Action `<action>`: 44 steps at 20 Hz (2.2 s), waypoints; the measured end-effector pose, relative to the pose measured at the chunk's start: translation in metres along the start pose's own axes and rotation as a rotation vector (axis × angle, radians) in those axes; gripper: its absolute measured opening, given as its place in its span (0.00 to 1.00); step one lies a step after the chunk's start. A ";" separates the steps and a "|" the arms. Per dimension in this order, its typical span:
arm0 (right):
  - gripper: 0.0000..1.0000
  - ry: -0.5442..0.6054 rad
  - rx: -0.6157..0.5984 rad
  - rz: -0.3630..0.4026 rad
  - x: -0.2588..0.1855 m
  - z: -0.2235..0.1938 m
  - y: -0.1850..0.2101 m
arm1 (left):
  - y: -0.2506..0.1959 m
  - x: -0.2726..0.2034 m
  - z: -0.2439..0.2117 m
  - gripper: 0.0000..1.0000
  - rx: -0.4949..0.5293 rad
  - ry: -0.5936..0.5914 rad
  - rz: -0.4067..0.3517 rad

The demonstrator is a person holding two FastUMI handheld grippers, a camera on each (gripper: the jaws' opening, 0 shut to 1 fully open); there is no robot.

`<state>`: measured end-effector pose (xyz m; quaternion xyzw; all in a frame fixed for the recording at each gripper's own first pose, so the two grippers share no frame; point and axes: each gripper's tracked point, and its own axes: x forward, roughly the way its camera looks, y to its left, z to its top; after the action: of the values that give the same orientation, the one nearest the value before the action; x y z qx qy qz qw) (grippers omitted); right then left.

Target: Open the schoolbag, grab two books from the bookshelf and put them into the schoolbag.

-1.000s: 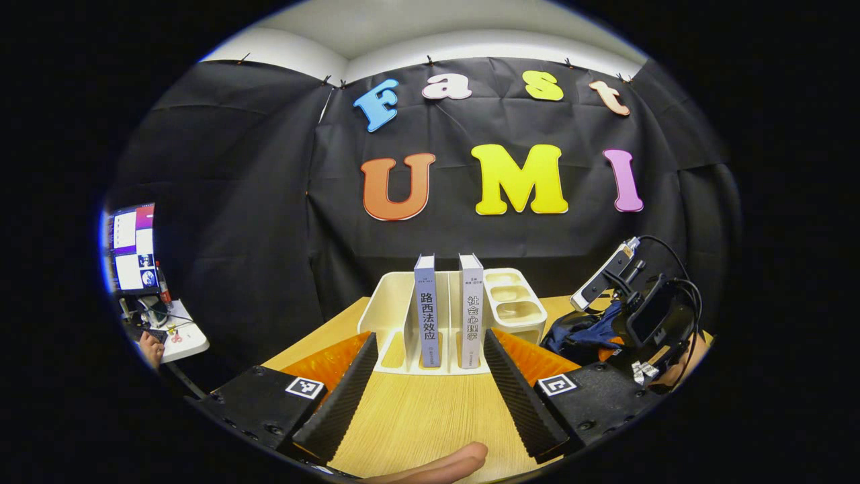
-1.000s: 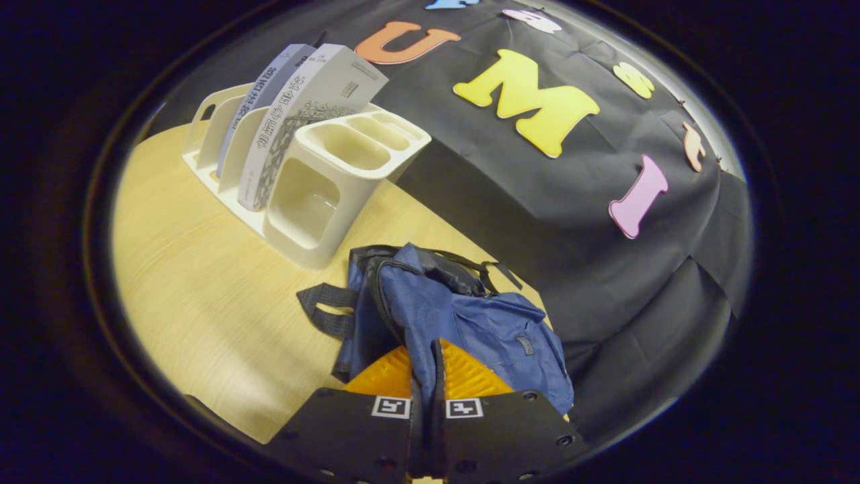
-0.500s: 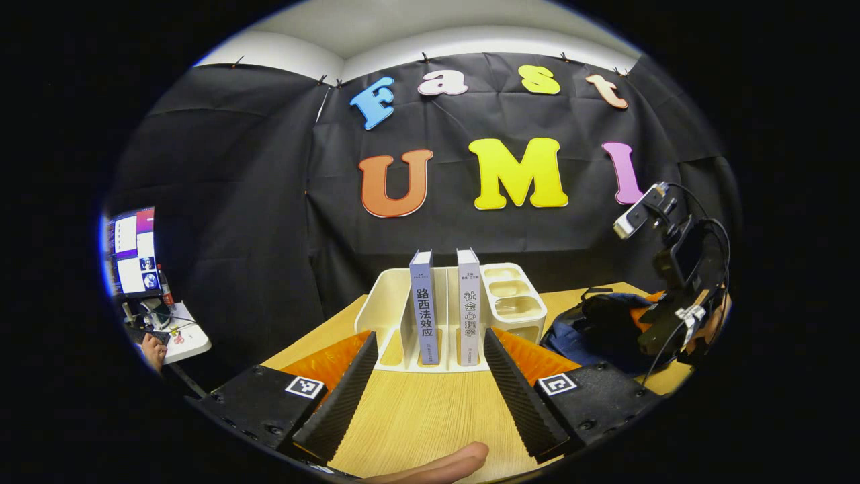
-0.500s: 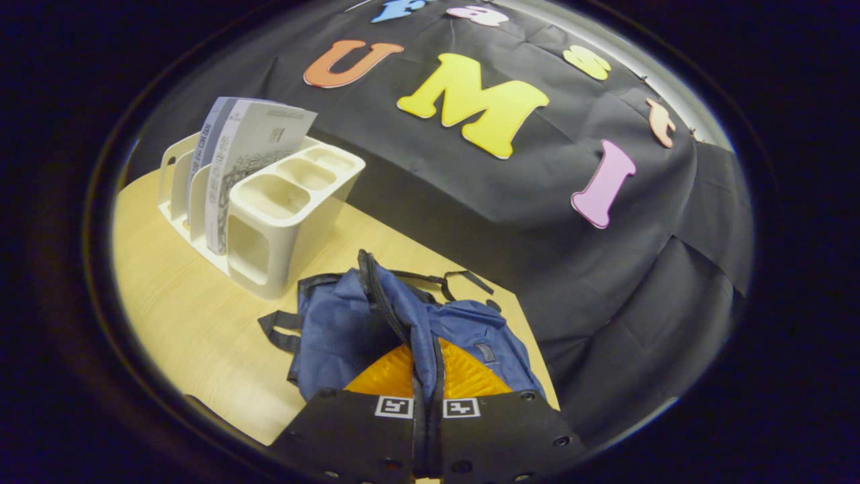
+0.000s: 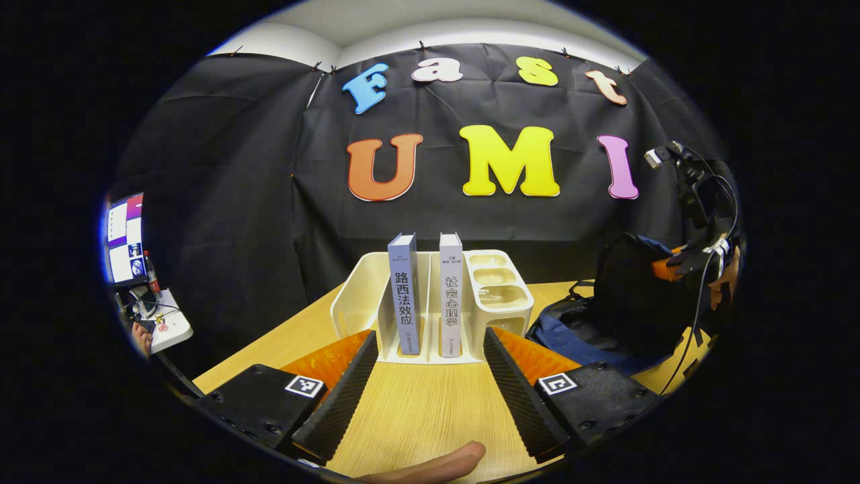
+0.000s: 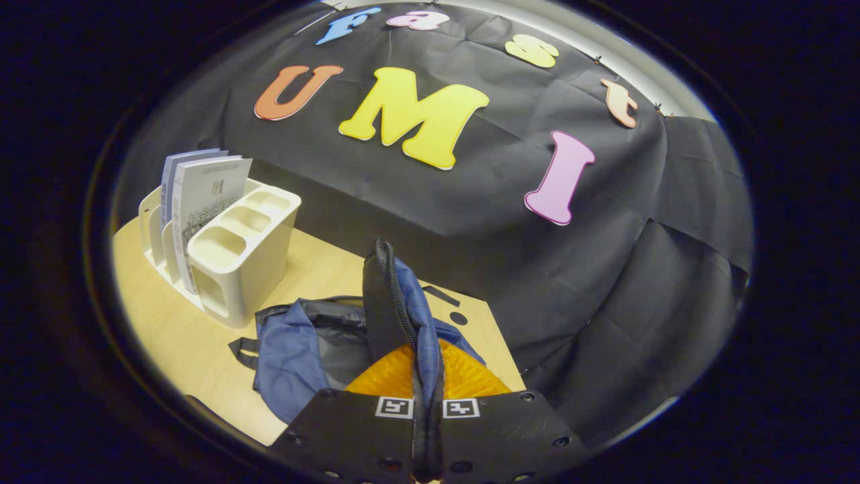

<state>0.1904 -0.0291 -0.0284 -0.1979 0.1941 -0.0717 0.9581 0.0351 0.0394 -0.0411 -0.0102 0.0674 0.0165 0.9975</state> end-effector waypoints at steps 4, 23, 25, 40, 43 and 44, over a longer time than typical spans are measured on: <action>0.01 -0.013 0.030 0.006 0.006 0.006 -0.026 | -0.009 0.010 -0.006 1.00 -0.030 0.009 -0.021; 0.01 -0.038 0.073 0.127 0.041 0.016 -0.086 | -0.019 0.114 0.067 0.99 -0.009 0.056 -0.026; 0.01 -0.050 0.076 0.140 0.038 0.017 -0.086 | -0.018 0.125 0.082 0.99 0.004 0.062 -0.019; 0.01 -0.078 0.120 0.197 0.043 0.002 -0.093 | -0.015 0.244 0.130 0.98 -0.046 0.294 -0.091; 0.01 -0.077 0.118 0.199 0.047 -0.004 -0.096 | -0.011 0.263 0.117 0.98 0.003 0.365 -0.086; 0.01 -0.077 0.122 0.201 0.047 -0.004 -0.096 | -0.010 0.267 0.110 0.98 0.026 0.403 -0.080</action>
<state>0.2262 -0.1282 -0.0094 -0.1212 0.1714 0.0204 0.9775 0.3142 0.0399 0.0320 -0.0030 0.2653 -0.0264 0.9638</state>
